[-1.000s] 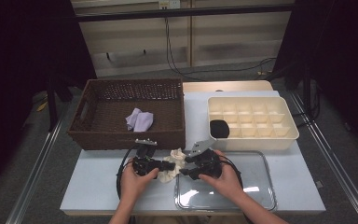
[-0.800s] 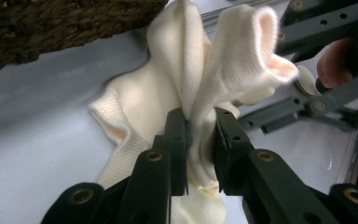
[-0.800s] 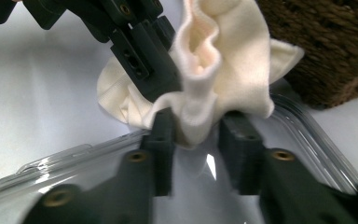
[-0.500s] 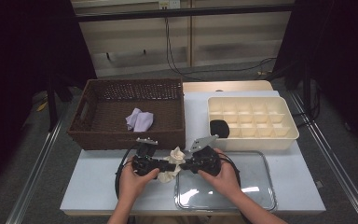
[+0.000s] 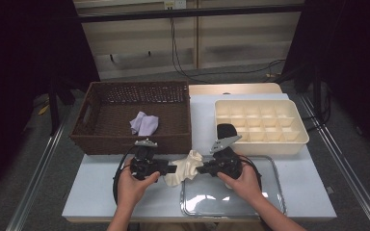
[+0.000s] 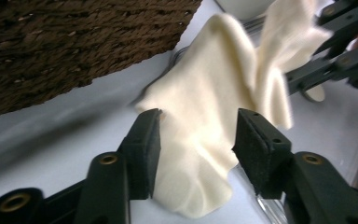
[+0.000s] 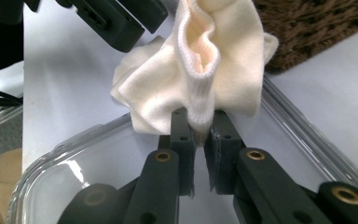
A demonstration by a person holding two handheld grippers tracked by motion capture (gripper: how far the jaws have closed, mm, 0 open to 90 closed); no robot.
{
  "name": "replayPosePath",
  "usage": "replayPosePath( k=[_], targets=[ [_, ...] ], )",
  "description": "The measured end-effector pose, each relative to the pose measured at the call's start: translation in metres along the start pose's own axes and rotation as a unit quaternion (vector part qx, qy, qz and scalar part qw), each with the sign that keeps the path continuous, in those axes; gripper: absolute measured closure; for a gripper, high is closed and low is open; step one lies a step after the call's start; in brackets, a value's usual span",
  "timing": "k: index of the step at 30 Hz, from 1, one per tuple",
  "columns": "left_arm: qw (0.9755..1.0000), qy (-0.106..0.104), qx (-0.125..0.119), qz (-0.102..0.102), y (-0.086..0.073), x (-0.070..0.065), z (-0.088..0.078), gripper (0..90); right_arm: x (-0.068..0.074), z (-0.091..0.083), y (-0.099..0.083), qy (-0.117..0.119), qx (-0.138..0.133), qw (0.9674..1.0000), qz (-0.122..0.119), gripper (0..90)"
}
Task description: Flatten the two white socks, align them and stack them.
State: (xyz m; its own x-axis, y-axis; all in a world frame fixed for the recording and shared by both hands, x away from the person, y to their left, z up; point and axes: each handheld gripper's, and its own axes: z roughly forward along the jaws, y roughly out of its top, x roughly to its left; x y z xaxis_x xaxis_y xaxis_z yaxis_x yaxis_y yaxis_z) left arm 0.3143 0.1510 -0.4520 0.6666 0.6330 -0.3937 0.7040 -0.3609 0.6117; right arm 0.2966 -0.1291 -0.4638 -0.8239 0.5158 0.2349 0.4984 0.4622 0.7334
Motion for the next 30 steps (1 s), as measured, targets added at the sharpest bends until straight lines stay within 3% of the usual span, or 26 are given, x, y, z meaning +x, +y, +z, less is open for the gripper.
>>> replayPosePath(
  k=[7, 9, 11, 22, 30],
  targets=[
    [0.9992, 0.019, 0.017, 0.03, -0.002, -0.005, 0.016, 58.6, -0.001, -0.008, 0.0, 0.003, -0.005, 1.0, 0.001, 82.6],
    [0.9973, 0.035, 0.035, 0.053, -0.002, -0.011, 0.024, 60.1, 0.001, -0.013, 0.002, 0.003, -0.007, 1.0, -0.001, 82.6],
    [0.9969, 0.039, 0.039, 0.057, -0.002, -0.011, 0.025, 61.1, 0.001, -0.016, 0.003, 0.002, -0.009, 1.0, -0.002, 82.6],
    [0.9969, 0.042, 0.039, 0.053, -0.002, -0.01, 0.025, 61.8, -0.013, -0.033, -0.007, -0.012, -0.018, 0.9996, 0.019, 82.5],
    [0.9975, 0.034, 0.039, 0.048, -0.001, -0.01, 0.024, 58.1, -0.009, -0.033, -0.005, -0.006, -0.008, 0.9999, 0.012, 81.9]
  ],
)
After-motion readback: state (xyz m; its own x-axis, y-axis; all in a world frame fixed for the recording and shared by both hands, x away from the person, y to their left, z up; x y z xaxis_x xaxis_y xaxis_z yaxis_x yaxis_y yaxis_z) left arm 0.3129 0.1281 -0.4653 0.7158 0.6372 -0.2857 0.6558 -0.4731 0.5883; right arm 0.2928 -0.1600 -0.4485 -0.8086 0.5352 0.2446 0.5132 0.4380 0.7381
